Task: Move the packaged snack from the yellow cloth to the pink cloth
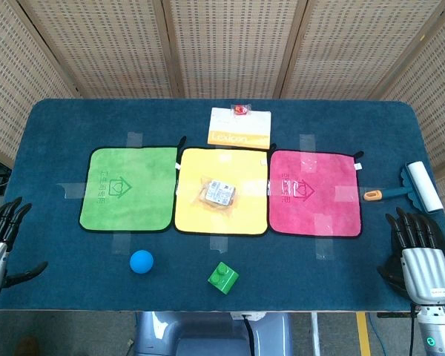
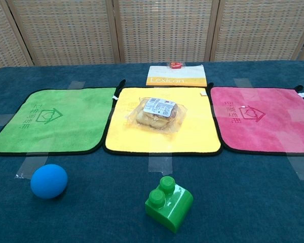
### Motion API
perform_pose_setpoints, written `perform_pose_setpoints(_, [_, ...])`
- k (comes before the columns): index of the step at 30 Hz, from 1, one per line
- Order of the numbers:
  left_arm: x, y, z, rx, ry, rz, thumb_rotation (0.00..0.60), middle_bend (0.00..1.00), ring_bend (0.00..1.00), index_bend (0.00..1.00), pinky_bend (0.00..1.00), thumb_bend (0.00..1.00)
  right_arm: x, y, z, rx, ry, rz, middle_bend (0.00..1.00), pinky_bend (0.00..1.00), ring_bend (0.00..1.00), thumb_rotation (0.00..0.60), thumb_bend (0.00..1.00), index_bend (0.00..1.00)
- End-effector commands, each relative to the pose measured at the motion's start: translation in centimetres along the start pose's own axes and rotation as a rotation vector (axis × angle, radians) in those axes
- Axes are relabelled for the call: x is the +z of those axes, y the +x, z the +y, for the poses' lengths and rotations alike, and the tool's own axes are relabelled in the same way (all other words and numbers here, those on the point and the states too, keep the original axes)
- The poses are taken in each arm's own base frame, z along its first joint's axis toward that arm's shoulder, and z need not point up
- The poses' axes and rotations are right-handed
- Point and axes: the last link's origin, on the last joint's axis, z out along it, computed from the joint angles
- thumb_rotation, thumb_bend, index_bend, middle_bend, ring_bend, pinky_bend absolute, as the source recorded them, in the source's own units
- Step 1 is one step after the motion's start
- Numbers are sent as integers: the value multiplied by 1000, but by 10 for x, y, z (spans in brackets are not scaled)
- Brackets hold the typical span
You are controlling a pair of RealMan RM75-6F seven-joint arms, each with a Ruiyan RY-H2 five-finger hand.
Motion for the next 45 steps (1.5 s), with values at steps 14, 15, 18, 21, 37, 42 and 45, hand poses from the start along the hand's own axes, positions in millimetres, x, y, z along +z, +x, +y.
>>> perform_pose_setpoints(14, [10, -5, -5, -6, 13, -6, 600, 0, 0, 0, 0, 0, 65, -2, -46, 24, 200, -71, 0, 0, 0, 600, 394, 0])
perform_pose_setpoints(15, [13, -6, -6, -4, 19, -10, 600, 0, 0, 0, 0, 0, 80, 0, -61, 37, 252, -86, 0, 0, 0, 600, 508, 0])
perform_pose_setpoints(18, [18, -10, -6, 2, 33, -23, 600, 0, 0, 0, 0, 0, 106, 0, -87, 30, 322, -135, 0, 0, 0, 600, 775, 14])
perform_pose_setpoints(21, [24, -14, -7, 8, 49, -40, 600, 0, 0, 0, 0, 0, 134, -8, -122, 4, 424, -226, 0, 0, 0, 600, 952, 35])
perform_pose_setpoints(37, [40, -22, -12, 27, 114, -59, 600, 0, 0, 0, 0, 0, 210, -56, -269, -115, 682, -408, 0, 0, 0, 600, 1000, 44])
perform_pose_setpoints(42, [44, -24, -14, 27, 131, -68, 600, 0, 0, 0, 0, 0, 213, -67, -299, -138, 731, -424, 0, 0, 0, 600, 1000, 55])
perform_pose_setpoints(45, [46, -25, -15, 29, 138, -73, 600, 0, 0, 0, 0, 0, 214, -75, -321, -156, 762, -433, 0, 0, 0, 600, 1000, 79])
